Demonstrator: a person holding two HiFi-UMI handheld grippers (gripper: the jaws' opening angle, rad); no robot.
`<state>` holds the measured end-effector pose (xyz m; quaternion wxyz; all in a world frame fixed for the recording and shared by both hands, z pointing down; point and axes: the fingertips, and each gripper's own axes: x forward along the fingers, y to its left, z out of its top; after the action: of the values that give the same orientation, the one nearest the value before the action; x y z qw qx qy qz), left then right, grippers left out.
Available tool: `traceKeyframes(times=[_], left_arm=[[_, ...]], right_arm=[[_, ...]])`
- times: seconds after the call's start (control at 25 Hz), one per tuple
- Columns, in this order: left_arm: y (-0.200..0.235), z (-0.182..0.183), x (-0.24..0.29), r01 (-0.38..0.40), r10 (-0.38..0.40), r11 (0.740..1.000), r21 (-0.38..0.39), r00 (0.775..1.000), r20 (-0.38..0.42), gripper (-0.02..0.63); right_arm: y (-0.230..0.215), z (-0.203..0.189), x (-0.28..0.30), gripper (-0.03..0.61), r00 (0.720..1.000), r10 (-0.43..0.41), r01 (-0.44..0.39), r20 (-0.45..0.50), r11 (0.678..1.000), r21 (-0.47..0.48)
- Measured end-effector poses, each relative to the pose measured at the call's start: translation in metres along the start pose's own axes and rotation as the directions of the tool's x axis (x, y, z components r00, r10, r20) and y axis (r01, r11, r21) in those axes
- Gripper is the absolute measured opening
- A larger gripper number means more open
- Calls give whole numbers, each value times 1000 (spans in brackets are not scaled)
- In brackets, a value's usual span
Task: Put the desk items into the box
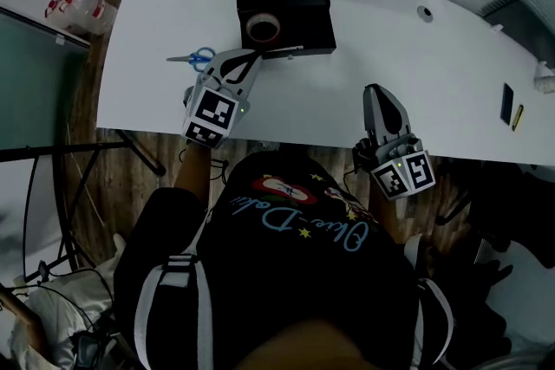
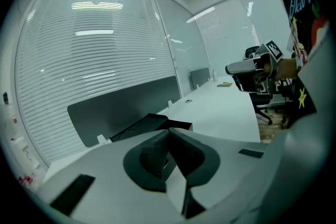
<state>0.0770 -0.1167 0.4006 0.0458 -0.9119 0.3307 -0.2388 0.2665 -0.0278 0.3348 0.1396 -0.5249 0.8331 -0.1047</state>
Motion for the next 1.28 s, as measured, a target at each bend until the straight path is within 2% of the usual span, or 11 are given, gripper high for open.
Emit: traceKeyframes(times=[0.28,0.68,1.28], left_arm=[[-1,-2,-34,-92,92,996,-18,996,-13,26],[-16,-9,-69,-184,183,982,-40,983,-29,26],[-37,-24,-132,-335,332,941,-48,941,-67,26]], right_arm=[[17,-3,-1,31,996,87,-87,-11,996,20],[29,-10,-14,30,987,160,-159,-32,986,43],[60,-26,-26,30,953,292,-286,-76,955,80]])
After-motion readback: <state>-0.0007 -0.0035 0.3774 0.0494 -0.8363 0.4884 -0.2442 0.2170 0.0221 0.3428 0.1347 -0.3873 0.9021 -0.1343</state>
